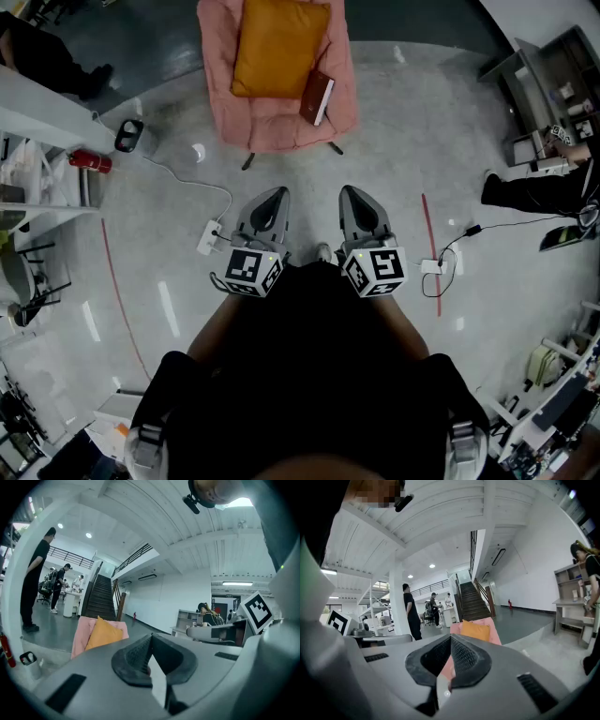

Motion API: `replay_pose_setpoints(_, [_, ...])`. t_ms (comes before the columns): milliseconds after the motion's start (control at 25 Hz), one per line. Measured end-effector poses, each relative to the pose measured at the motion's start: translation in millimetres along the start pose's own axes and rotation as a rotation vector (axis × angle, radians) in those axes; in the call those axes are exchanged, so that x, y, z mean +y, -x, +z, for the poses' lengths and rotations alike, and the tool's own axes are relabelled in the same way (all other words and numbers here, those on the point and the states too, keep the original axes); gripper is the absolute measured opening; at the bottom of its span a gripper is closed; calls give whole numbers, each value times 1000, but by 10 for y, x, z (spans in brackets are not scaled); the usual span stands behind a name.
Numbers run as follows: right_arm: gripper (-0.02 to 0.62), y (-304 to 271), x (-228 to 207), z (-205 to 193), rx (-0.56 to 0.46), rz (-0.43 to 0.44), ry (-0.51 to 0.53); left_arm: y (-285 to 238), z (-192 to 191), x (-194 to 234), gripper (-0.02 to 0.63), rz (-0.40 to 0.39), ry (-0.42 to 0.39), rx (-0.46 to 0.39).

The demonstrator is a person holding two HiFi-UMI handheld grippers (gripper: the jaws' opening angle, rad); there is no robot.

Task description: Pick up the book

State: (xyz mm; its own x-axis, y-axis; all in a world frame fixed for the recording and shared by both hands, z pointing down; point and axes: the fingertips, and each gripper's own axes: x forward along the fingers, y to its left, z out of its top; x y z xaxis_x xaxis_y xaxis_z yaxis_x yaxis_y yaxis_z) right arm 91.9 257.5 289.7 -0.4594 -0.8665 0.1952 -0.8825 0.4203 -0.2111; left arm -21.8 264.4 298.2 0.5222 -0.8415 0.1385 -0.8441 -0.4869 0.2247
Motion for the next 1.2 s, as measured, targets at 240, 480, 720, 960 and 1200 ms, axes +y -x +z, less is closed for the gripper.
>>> replay_pose_setpoints(240, [-8, -38, 26, -21, 4, -2, 0, 2, -41, 35, 9, -7, 3, 10])
replay_pose_setpoints(480, [-8, -111, 79, -37, 10, -10, 4, 17, -20, 133, 8, -10, 7, 8])
replay_pose_setpoints(720, [-8, -195, 200, -21, -5, -17, -17, 100, -5, 274, 8, -12, 6, 6])
replay_pose_setpoints(960, [-8, -349, 416, -48, -6, -46, -13, 229, -31, 572, 8, -20, 19, 21])
replay_pose_setpoints(1200, [-7, -459, 620, -101, -15, -98, -11, 389, -39, 823, 8, -58, 7, 15])
